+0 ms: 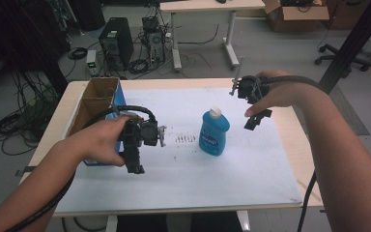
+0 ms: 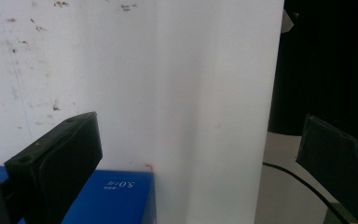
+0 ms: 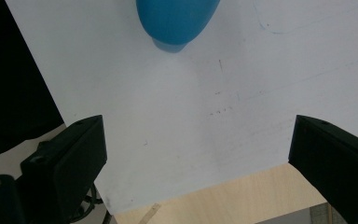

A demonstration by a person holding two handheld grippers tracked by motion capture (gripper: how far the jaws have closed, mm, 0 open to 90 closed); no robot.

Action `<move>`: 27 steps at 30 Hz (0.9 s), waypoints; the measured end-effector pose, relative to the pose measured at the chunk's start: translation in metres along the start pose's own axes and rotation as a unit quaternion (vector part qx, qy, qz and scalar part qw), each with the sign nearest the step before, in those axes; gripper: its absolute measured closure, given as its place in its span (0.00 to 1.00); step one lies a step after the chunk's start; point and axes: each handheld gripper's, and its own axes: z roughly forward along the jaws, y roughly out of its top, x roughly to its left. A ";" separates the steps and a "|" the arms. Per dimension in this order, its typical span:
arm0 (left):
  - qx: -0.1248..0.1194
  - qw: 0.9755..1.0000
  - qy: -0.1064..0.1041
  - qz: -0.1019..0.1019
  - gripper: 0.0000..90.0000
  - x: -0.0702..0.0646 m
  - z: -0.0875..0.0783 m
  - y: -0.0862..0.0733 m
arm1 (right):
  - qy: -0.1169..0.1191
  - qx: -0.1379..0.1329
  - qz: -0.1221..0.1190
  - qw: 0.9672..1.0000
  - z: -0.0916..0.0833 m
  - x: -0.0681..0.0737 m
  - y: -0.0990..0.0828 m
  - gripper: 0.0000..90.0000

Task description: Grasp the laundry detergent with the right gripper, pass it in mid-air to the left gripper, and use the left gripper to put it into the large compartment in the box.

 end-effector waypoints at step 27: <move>0.000 1.000 0.002 0.006 0.00 0.002 0.006 0.001 | 0.012 -0.010 -0.003 1.000 0.011 0.011 -0.015 0.05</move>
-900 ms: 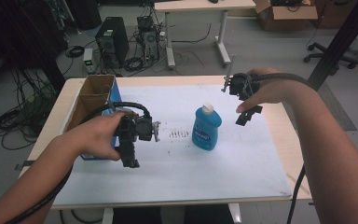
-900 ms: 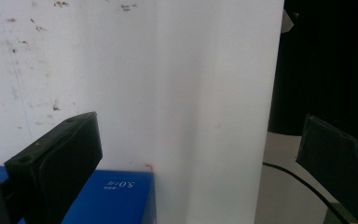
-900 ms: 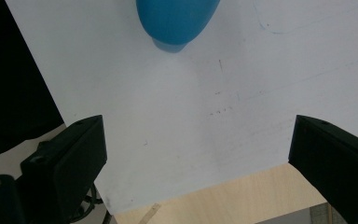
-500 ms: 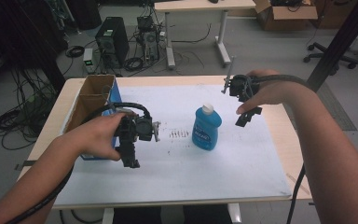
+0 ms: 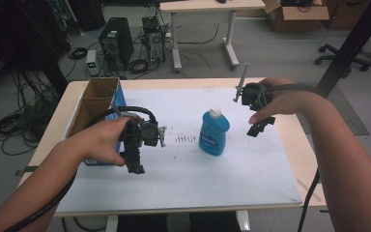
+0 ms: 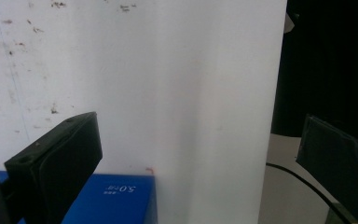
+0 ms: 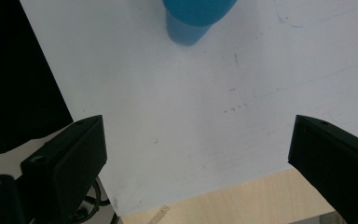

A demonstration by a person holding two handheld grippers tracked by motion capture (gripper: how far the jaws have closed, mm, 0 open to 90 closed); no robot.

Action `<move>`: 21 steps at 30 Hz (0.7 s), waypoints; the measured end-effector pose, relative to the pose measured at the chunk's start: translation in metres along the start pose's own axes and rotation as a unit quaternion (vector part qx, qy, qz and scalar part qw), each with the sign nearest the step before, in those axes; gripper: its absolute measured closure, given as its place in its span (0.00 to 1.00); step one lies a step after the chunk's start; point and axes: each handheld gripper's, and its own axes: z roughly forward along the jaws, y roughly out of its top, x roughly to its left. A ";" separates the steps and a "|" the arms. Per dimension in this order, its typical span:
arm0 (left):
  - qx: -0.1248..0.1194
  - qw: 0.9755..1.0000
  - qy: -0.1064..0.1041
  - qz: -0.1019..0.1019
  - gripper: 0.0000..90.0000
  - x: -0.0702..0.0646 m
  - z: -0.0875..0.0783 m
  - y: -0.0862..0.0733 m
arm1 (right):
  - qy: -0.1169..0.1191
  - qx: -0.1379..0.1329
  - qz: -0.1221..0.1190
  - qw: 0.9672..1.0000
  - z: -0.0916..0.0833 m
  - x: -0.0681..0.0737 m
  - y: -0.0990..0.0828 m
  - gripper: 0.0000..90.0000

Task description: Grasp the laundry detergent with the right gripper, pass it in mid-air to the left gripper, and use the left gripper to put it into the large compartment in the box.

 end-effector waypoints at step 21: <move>0.004 1.000 0.005 0.003 0.00 -0.003 -0.001 0.004 | 0.009 -0.069 0.011 0.998 0.027 0.014 -0.031 0.04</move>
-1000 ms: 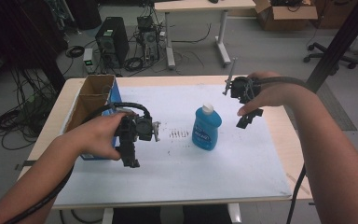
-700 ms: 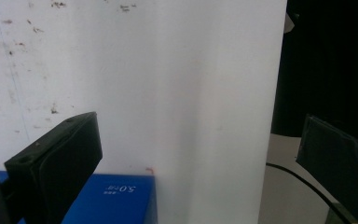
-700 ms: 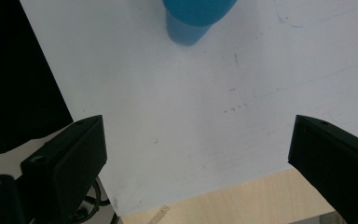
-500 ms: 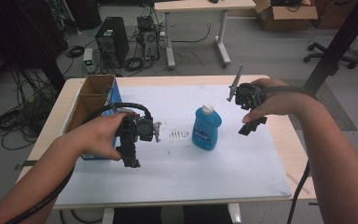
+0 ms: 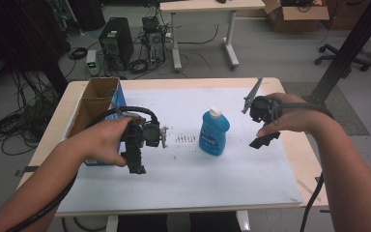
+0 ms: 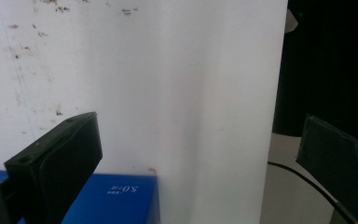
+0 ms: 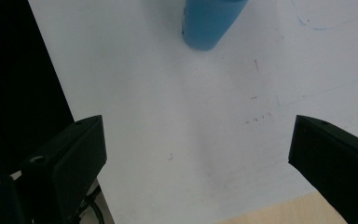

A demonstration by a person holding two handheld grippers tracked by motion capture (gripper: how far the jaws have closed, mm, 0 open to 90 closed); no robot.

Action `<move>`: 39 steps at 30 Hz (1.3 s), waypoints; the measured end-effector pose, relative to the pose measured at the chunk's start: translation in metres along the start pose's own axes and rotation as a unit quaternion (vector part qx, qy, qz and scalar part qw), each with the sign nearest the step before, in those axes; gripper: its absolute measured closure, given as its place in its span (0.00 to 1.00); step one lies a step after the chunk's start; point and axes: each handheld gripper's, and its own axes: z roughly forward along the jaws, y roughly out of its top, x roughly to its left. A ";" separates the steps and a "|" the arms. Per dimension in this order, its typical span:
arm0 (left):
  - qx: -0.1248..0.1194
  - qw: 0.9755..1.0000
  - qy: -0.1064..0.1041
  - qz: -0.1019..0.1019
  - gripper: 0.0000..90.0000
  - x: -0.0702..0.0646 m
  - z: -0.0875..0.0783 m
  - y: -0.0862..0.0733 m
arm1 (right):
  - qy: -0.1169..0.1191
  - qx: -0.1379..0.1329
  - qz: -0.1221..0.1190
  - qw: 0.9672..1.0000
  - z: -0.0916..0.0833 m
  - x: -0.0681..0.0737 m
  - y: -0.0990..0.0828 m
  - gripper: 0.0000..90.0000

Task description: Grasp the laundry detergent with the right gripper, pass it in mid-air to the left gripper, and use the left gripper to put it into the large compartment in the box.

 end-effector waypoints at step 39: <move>0.000 1.000 -0.001 0.003 0.00 -0.007 0.002 0.000 | -0.018 -0.173 0.047 0.984 0.068 0.009 -0.023 0.04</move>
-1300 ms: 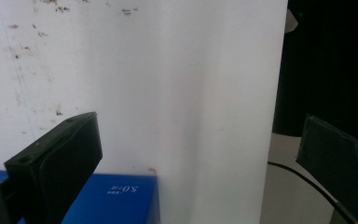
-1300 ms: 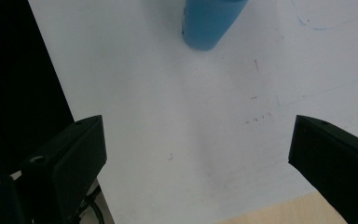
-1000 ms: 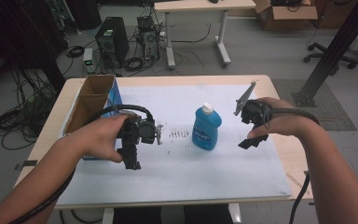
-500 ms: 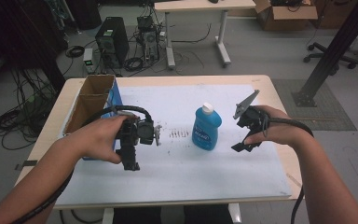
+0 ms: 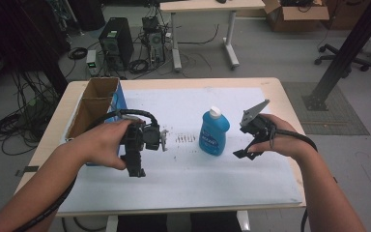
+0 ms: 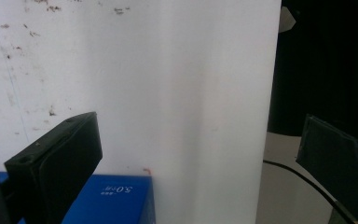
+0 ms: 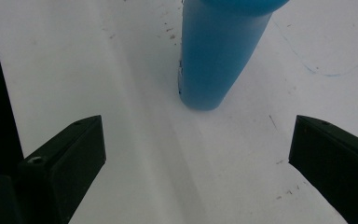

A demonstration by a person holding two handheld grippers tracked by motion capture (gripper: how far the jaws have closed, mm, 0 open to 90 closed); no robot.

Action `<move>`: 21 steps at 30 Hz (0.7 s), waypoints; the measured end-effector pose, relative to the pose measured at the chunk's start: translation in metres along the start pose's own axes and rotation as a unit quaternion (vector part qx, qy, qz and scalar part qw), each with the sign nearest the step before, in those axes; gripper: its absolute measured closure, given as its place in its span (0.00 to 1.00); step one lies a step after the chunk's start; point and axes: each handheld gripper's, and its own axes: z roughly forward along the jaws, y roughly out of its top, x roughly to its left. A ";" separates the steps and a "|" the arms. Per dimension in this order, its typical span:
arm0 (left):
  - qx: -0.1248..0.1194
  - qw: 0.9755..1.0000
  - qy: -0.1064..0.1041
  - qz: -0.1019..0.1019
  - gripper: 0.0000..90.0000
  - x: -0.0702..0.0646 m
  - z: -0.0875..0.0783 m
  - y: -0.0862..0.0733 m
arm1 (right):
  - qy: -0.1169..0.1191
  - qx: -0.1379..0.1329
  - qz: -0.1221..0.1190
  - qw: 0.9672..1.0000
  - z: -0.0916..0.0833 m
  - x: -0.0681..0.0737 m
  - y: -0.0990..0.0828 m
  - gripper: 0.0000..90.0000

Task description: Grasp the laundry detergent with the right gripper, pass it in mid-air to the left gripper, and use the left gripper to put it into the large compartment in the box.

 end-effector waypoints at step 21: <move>-0.002 1.000 0.001 0.002 0.00 -0.002 0.000 -0.002 | -0.017 -0.081 0.028 0.996 0.030 0.002 -0.006 0.02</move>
